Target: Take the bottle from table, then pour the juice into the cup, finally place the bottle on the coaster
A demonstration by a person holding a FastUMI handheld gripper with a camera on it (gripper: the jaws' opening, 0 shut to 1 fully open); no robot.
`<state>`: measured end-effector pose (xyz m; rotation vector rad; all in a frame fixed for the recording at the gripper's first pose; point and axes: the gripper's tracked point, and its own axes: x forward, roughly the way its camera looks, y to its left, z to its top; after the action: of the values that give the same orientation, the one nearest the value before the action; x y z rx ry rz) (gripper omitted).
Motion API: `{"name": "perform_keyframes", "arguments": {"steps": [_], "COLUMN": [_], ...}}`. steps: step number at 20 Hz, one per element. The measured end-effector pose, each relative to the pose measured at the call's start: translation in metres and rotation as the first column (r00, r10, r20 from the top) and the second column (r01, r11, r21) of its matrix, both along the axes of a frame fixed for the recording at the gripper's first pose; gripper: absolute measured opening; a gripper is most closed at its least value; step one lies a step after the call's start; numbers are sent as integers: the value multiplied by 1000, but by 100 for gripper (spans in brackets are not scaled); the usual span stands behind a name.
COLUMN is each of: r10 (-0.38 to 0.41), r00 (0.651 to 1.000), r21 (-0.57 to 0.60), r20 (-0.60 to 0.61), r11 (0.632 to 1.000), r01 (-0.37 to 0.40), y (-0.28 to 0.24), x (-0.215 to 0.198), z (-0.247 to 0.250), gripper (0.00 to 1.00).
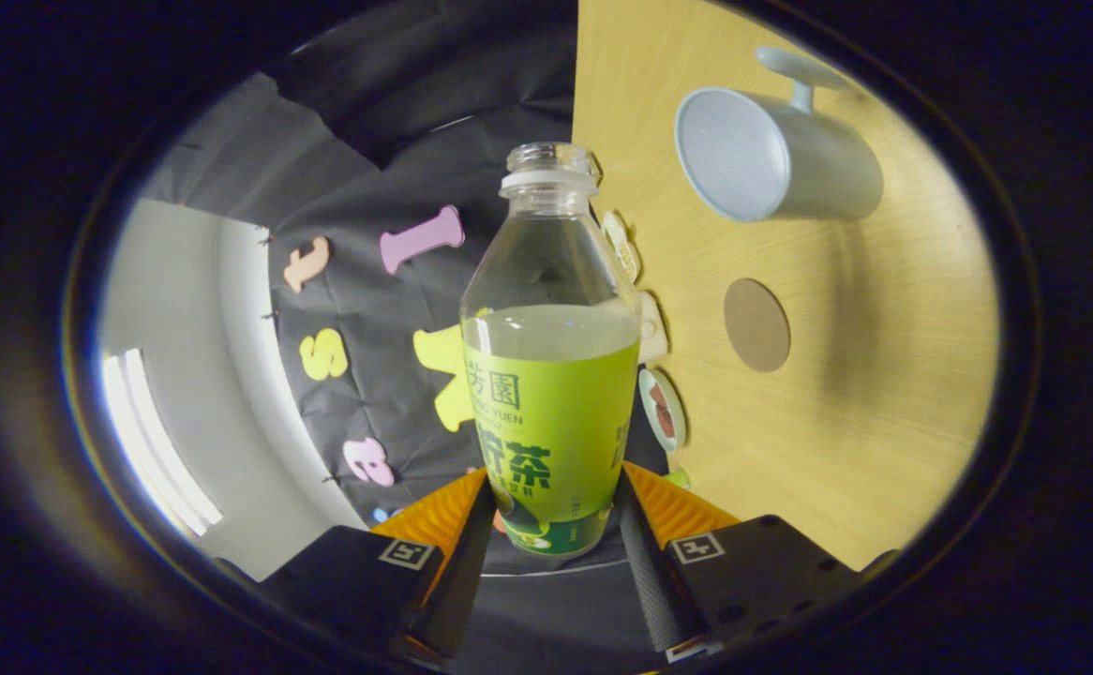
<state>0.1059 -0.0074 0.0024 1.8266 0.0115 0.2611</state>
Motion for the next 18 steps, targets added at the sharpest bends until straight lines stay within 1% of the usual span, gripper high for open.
{"name": "perform_keyframes", "arguments": {"steps": [2,3,4,5,8,10,11,13,16,18], "r10": [-10,-19,-20,-23,-70,-111,-125,-177,-261,-321], "r00": [1000,999,997,994,985,976,969,958,944,928], "r21": [-115,-181,-259,-321,-525,-660,-720,-815,-926,-971], "r20": [-24,-44,-75,-104,-159,-189,-211,-224,-202,-188], "r11": [993,983,966,947,851,750,690,573,363,203], "r01": [7,11,0,-12,-24,-43,-68,-84,-98,-127], "y": [6,8,11,14,13,14,17,13,3,-5], "x": [-6,-7,-8,-9,-15,-16,-15,-14,-10,-5], "z": [-12,-20,-29,-35,-52,-59,-65,-69,-69,-69], "gripper": [76,76,76,76,76,77,77,77,77,78]}}
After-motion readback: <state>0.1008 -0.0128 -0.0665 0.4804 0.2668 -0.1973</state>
